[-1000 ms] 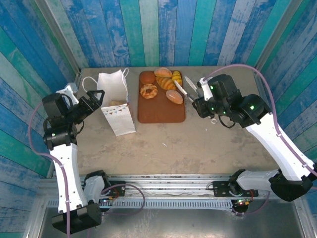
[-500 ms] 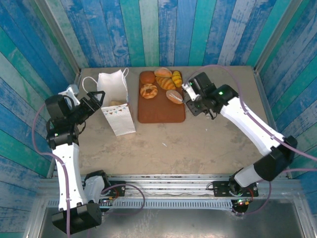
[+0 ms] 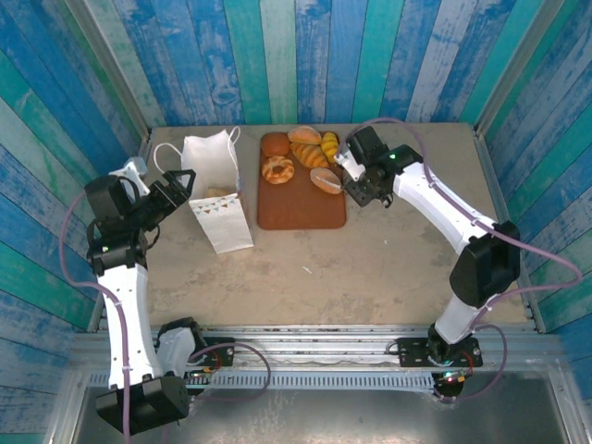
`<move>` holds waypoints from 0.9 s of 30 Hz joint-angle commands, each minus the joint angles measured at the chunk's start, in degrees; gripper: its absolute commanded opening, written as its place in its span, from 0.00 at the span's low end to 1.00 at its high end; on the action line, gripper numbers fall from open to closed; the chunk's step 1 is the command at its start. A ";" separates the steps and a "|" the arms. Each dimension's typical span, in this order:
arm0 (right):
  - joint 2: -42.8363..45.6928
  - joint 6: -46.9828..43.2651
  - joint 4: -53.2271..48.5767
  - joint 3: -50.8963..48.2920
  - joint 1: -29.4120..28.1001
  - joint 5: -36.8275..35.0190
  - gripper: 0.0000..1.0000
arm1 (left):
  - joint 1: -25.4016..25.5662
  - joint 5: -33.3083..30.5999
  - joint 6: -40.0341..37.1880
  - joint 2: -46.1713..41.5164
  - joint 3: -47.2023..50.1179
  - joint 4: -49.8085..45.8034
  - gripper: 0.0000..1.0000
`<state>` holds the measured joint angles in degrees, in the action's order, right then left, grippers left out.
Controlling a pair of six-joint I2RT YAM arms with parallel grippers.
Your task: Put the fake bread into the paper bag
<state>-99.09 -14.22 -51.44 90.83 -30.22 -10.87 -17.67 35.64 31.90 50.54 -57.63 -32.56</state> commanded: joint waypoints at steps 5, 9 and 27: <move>-4.11 -2.61 1.62 2.68 0.66 2.82 0.59 | -0.25 -0.91 -1.38 0.92 0.08 0.92 0.94; -5.91 -2.66 2.07 3.26 1.44 3.80 0.60 | -0.26 -1.71 -1.95 1.22 -0.40 0.29 0.94; -14.47 -3.29 2.66 6.79 3.10 4.81 0.61 | -0.25 -3.29 -2.98 2.63 -1.34 -0.92 0.94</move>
<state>-112.68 -16.71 -48.80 95.70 -27.62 -6.57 -17.67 32.84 30.00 52.84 -57.67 -33.08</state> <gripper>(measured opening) 0.612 0.943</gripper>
